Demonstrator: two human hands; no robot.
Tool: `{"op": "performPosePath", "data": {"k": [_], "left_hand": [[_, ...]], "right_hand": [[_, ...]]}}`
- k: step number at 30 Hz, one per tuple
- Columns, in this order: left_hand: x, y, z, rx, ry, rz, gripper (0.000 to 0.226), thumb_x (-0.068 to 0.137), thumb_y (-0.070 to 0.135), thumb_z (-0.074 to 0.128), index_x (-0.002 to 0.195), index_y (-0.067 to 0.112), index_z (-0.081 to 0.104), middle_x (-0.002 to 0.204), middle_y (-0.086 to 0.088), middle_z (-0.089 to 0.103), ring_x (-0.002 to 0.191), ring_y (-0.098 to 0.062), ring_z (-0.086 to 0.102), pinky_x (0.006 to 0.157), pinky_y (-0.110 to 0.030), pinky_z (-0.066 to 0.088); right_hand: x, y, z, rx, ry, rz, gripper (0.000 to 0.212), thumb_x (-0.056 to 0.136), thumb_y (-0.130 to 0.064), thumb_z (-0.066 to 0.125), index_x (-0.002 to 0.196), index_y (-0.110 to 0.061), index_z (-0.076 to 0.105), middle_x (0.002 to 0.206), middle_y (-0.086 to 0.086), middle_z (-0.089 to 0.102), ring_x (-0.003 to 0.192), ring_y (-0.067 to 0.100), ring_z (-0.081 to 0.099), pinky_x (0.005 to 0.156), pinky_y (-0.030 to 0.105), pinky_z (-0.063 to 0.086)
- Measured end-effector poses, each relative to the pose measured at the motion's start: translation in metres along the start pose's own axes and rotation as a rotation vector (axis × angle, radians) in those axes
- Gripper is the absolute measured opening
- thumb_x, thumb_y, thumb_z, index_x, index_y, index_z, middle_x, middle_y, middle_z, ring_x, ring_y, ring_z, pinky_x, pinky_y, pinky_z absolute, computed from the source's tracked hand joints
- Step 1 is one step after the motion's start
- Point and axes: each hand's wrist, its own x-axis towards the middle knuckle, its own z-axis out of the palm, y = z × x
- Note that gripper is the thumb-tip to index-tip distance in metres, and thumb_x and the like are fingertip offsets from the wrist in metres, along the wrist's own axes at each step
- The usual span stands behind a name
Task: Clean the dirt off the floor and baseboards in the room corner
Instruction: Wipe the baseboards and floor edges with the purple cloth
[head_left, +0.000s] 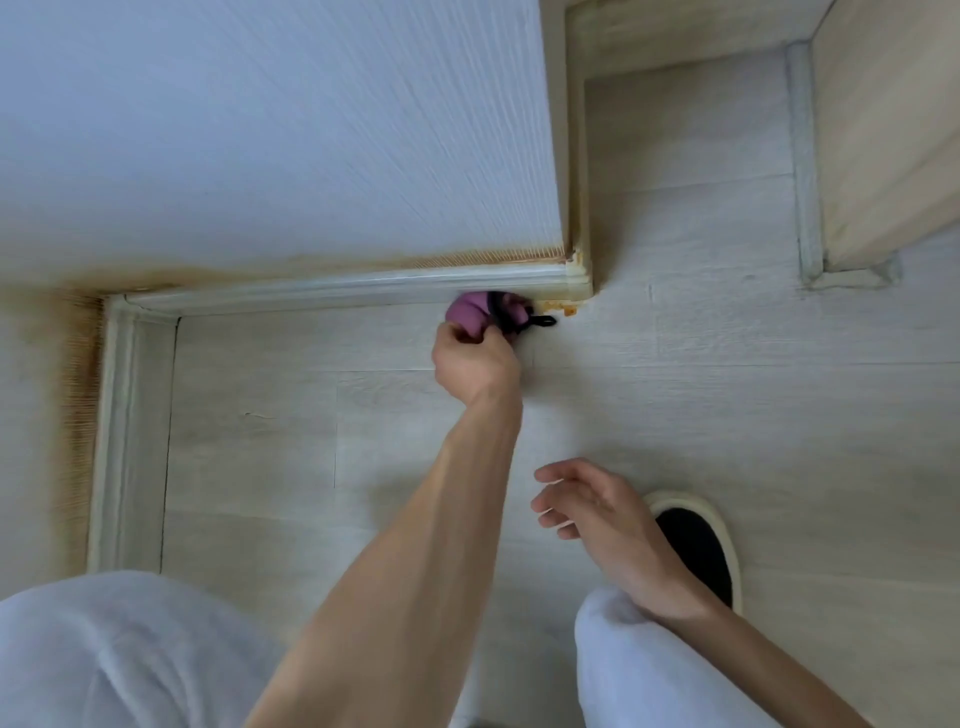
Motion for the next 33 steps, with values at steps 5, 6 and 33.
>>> {"op": "performPosePath", "data": {"k": [5,6,33], "left_hand": [[-0.034,-0.009,0.007,-0.058,-0.193,0.03,0.014,0.088,0.021,0.073,0.078,0.015,0.064,0.072,0.002,0.067,0.061,-0.018,0.061,0.065,-0.038,0.057],[-0.031,-0.011,-0.001,-0.124,-0.18,0.019,0.018,0.09,0.019,0.073,0.077,0.016,0.06,0.073,0.0,0.067,0.063,-0.02,0.064,0.062,-0.04,0.059],[0.014,-0.012,-0.022,0.1,-0.028,0.14,0.01,0.08,0.026,0.072,0.076,0.022,0.064,0.077,0.003,0.07,0.074,-0.02,0.067,0.079,-0.046,0.059]], "right_hand": [[0.0,0.0,0.007,-0.023,-0.025,-0.011,0.016,0.099,-0.009,0.058,0.106,-0.017,0.069,0.086,0.0,0.076,0.079,0.014,0.07,0.078,0.03,0.051],[-0.002,0.0,0.005,-0.027,-0.015,-0.019,0.017,0.099,-0.009,0.058,0.106,-0.018,0.07,0.087,0.001,0.077,0.08,0.015,0.071,0.078,0.029,0.051],[-0.014,0.013,-0.019,0.026,0.091,-0.105,0.017,0.099,-0.009,0.059,0.109,-0.017,0.071,0.092,0.005,0.077,0.084,0.017,0.074,0.08,0.032,0.056]]}}
